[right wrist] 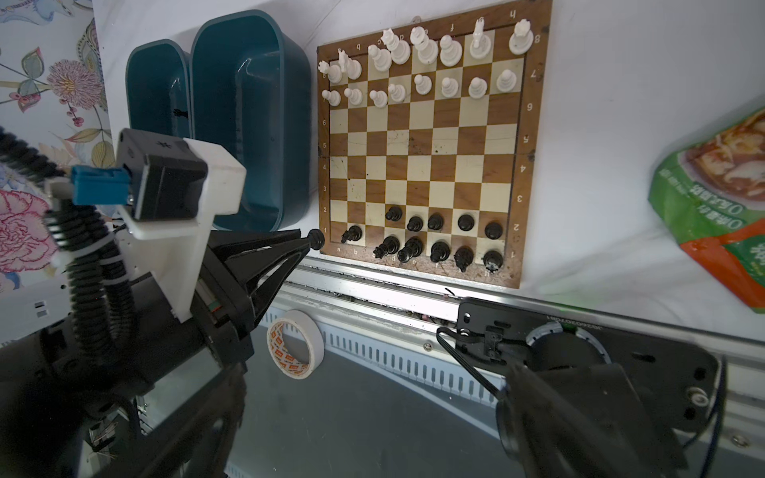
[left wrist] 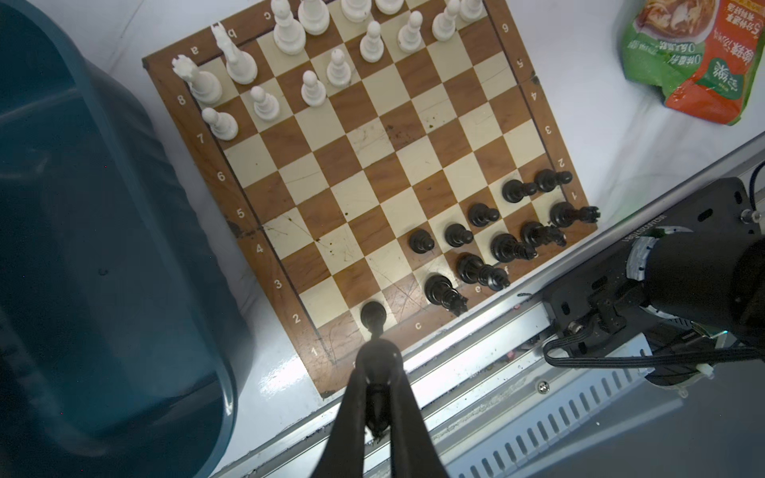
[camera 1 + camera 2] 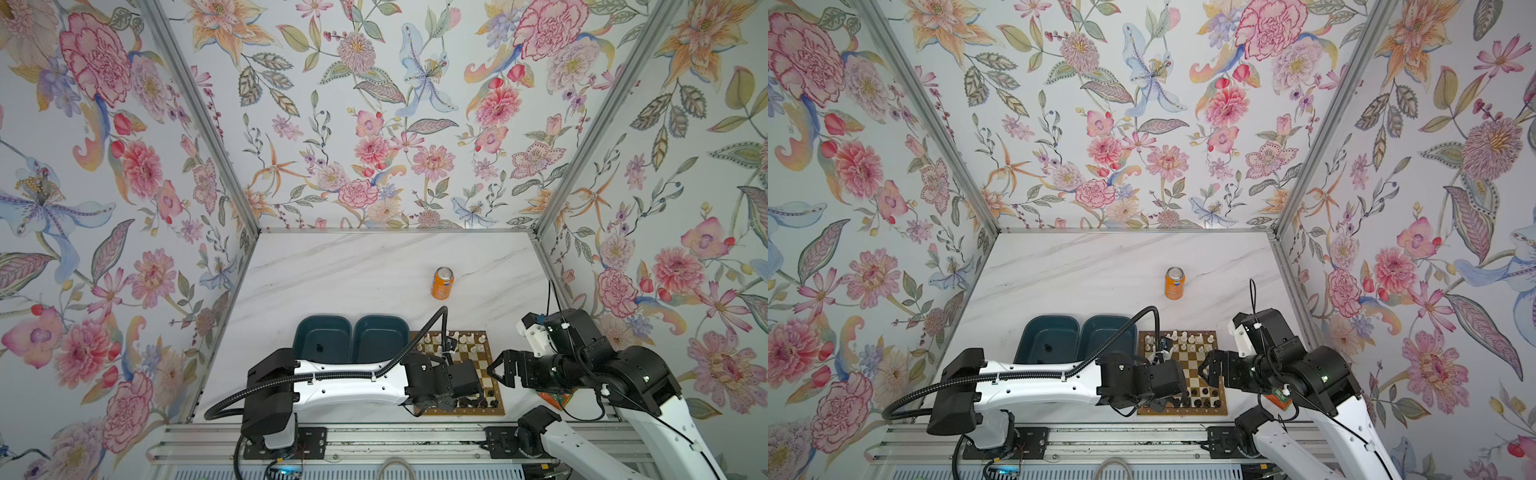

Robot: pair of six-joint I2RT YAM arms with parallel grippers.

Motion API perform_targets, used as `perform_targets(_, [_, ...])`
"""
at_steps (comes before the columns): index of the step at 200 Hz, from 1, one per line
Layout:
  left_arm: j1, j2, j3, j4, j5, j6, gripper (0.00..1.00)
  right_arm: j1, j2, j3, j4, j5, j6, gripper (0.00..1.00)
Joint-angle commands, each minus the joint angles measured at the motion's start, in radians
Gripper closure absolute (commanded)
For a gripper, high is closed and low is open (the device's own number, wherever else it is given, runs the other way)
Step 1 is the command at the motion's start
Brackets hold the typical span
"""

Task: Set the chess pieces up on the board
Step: 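Lift the black pawn to the board while the right gripper returns beside it, then lower the black pawn with the left gripper onto the square beside the corner piece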

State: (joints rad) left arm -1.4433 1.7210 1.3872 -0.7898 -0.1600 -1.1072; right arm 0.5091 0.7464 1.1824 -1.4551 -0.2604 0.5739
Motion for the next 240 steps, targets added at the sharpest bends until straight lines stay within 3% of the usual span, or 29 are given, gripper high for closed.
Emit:
perform_targets(1, [-0.012, 0.035, 0.032, 0.014, 0.014, 0.022, 0.94, -0.001, -0.013, 0.005, -0.039, 0.018, 0.005, 0.01])
perform_targets(141, [-0.012, 0.164, 0.082, 0.043, 0.077, 0.104, 0.92, -0.002, -0.059, 0.002, -0.143, 0.027, 0.007, 0.01])
perform_targets(240, [-0.002, 0.164, 0.004, 0.093, 0.095, 0.107, 0.92, -0.002, -0.067, 0.005, -0.151, 0.046, 0.026, 0.01])
